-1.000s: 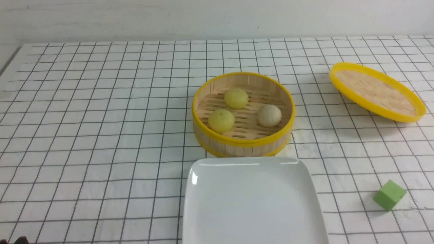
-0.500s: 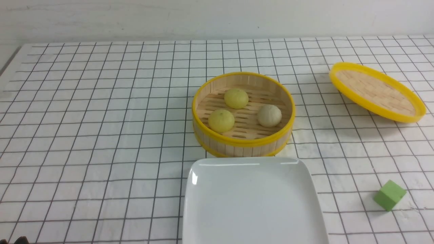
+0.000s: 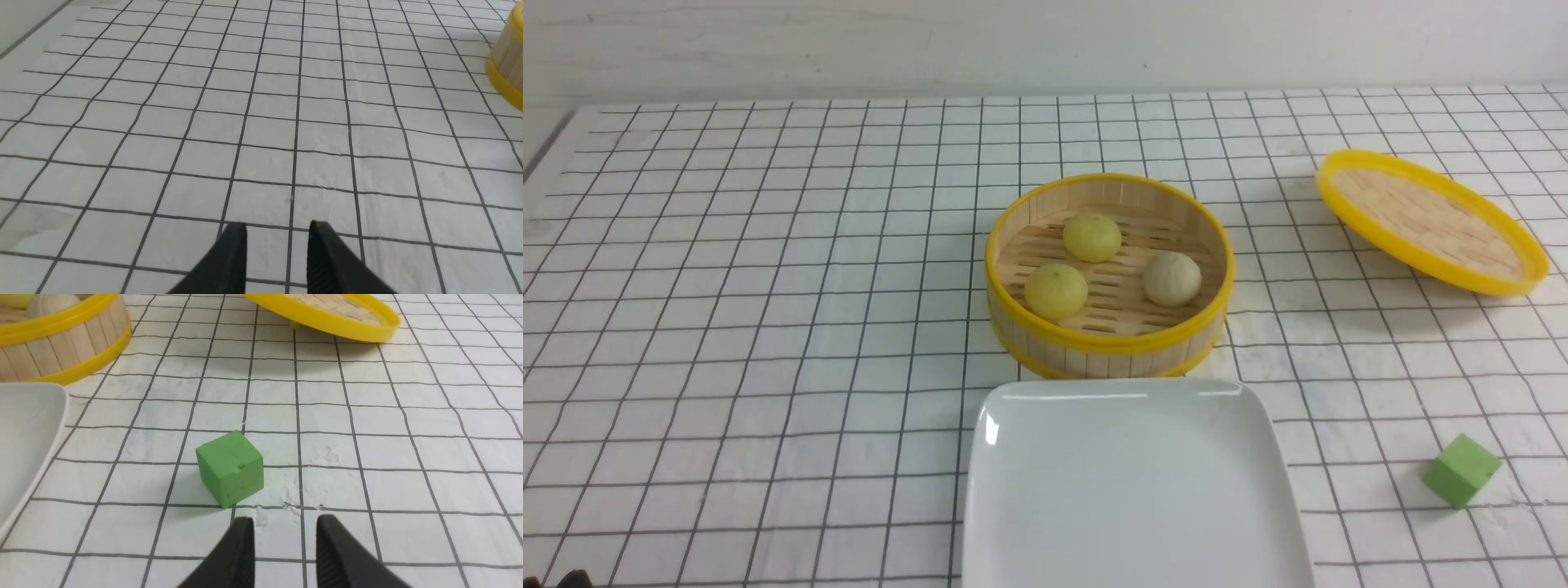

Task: Put the steamed buns into the plate on the white-black tablecloth.
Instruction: 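Reach toward a bun in the bamboo steamer with the right gripper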

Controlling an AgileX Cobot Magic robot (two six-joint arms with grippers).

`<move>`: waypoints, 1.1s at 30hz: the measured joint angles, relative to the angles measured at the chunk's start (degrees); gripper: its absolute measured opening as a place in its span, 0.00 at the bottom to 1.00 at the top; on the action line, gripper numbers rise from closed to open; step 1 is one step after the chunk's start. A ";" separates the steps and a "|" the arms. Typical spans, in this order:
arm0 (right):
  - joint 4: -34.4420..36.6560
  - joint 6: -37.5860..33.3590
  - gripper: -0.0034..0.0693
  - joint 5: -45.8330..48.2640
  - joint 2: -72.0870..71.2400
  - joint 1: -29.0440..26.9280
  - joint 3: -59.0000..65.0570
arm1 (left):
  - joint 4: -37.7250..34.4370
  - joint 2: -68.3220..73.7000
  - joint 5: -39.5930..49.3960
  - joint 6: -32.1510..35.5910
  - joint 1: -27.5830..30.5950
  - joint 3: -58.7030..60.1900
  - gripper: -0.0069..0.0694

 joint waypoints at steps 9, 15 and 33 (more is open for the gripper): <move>0.00 0.00 0.38 0.00 0.00 0.00 0.00 | 0.00 0.00 0.00 0.00 0.00 0.00 0.41; 0.00 0.00 0.38 0.00 0.00 0.00 0.00 | 0.00 0.00 0.00 0.00 0.00 0.00 0.41; 35.24 19.13 0.38 -3.81 0.00 0.00 0.48 | -40.13 0.00 0.48 -35.47 0.05 0.07 0.41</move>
